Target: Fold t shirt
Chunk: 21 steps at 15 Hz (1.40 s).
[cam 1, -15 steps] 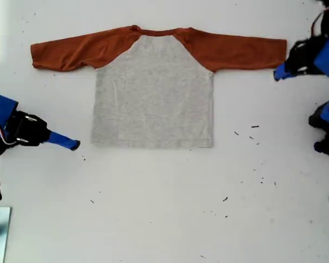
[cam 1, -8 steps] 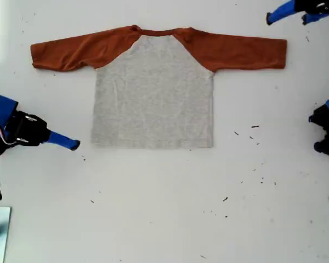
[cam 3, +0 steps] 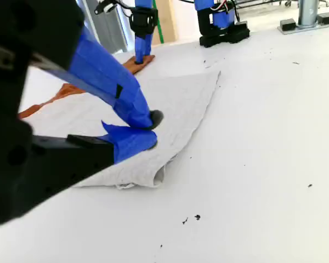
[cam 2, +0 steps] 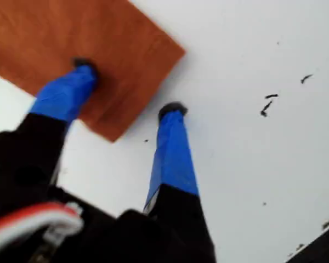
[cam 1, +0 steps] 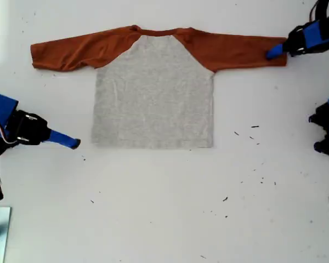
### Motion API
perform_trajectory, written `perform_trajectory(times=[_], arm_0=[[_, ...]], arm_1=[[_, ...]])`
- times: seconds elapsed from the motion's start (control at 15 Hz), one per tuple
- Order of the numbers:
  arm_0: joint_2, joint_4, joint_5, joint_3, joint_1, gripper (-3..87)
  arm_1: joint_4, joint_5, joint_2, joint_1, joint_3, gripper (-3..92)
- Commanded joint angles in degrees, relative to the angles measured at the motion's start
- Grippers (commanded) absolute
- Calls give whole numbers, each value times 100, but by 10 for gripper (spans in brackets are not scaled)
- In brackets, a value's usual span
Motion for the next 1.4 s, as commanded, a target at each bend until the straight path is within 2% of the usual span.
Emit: perform_trajectory(times=[0.0, 0.2, 0.4, 0.47, 0.6, 0.67, 0.73, 0.8, 0.87, 1.07, 1.2, 1.33], arm_0=[[0, -35, 79, 70, -79, -3], [0, -35, 53, 70, -132, -3], [0, -35, 53, 70, -149, -3], [0, -35, 44, 70, -149, -3], [-9, -35, 44, 70, -167, -3], [-9, -35, 44, 70, -158, -3], [-9, -44, 44, 70, -158, -3], [-9, -44, 44, 70, -149, -3], [-9, -44, 44, 70, -149, -3], [-9, -44, 44, 70, -132, -3], [-9, -44, 44, 70, -141, -3], [0, -35, 44, 70, -202, -3]], arm_1=[[-105, -158, 123, -158, -62, 33], [1266, -308, 1424, -123, -835, 33], [1837, 132, 2417, -606, -1239, 34], [2013, 580, 2461, -1151, -1600, 34], [1749, 1960, 1652, -3507, -2909, 35], [1591, 2470, 598, -4781, -4333, 96], [1784, 2637, -659, -5757, -6170, 247], [2092, 2698, -1433, -6205, -7515, 222], [2303, 2646, -1433, -6293, -7893, 206], [2505, 2918, 290, -5546, -5792, 181], [2206, 3041, 1661, -5010, -3182, 181], [1934, 3393, 2821, -4535, -598, 104]])
